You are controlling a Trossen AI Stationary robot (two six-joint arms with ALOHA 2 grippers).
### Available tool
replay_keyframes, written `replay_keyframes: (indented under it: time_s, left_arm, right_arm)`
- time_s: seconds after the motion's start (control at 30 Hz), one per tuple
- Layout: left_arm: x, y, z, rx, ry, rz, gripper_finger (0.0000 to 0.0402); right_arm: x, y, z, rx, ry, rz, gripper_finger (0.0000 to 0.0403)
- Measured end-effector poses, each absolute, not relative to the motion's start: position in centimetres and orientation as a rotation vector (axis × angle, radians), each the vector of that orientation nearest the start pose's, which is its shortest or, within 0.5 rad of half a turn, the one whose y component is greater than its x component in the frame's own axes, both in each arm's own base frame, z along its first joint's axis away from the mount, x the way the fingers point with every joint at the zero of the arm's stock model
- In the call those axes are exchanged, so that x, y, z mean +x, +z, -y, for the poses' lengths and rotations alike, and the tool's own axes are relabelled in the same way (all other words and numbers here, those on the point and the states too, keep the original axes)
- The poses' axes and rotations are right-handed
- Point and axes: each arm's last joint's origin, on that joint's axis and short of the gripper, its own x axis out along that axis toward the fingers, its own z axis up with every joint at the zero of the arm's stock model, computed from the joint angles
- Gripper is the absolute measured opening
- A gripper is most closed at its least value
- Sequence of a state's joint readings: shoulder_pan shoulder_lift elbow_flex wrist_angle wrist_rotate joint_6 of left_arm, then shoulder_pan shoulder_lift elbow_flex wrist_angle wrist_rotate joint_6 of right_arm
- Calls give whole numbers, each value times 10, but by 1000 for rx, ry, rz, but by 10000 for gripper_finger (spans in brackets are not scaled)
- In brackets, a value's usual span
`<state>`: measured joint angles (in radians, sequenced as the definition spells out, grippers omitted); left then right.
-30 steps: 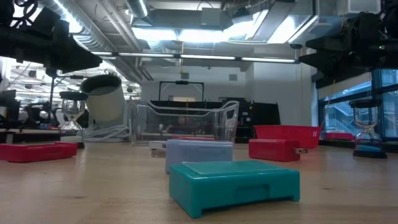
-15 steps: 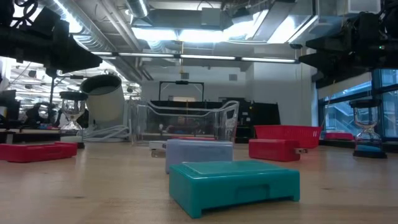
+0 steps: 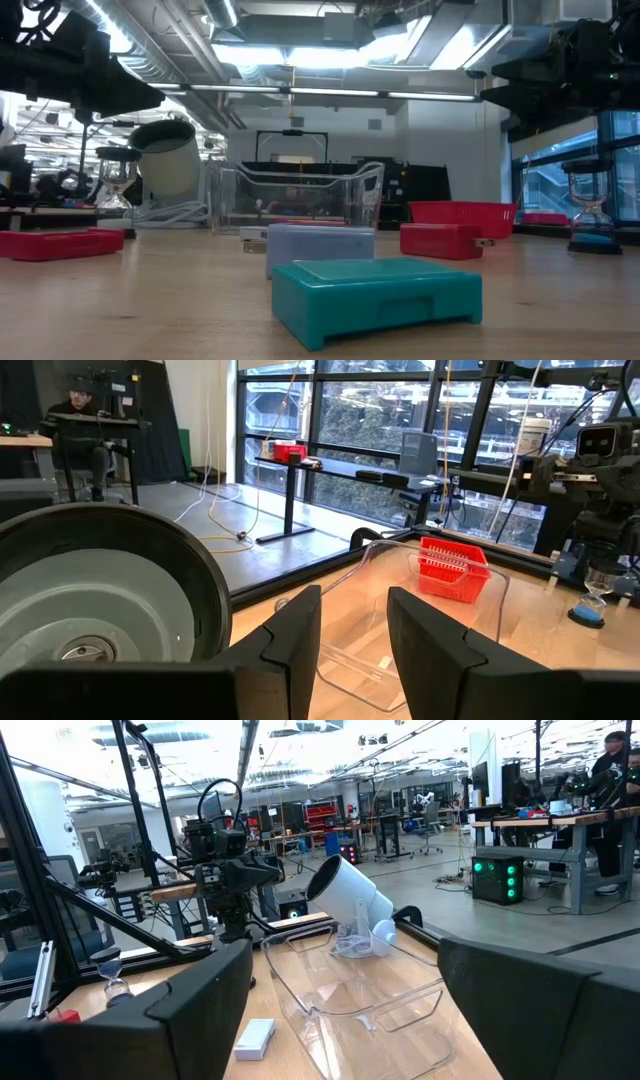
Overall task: Pick & Place Office items
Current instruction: Put the white hourglass into the transparent bin
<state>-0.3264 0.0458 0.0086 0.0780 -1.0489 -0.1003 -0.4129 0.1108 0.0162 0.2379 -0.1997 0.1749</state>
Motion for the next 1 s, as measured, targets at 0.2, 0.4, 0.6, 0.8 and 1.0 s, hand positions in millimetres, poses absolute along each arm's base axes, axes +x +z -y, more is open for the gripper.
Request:
replay_keyframes:
  time_s: [0.2, 0.4, 0.6, 0.8, 1.0]
  left_arm:
    - [89, 170, 3, -93, 729, 60, 114]
    - [89, 170, 3, -52, 730, 45, 114]
    - [89, 170, 3, -43, 729, 42, 114]
    - [89, 170, 3, -43, 729, 43, 115]
    - [89, 171, 3, -43, 729, 43, 129]
  right_arm:
    - [96, 183, 36, 130, -200, 155, 324]
    - [96, 183, 36, 130, -200, 155, 324]
    - [96, 183, 36, 132, -200, 156, 324]
    - [96, 183, 36, 131, -200, 156, 324]
    - [95, 186, 38, 151, -276, 196, 324]
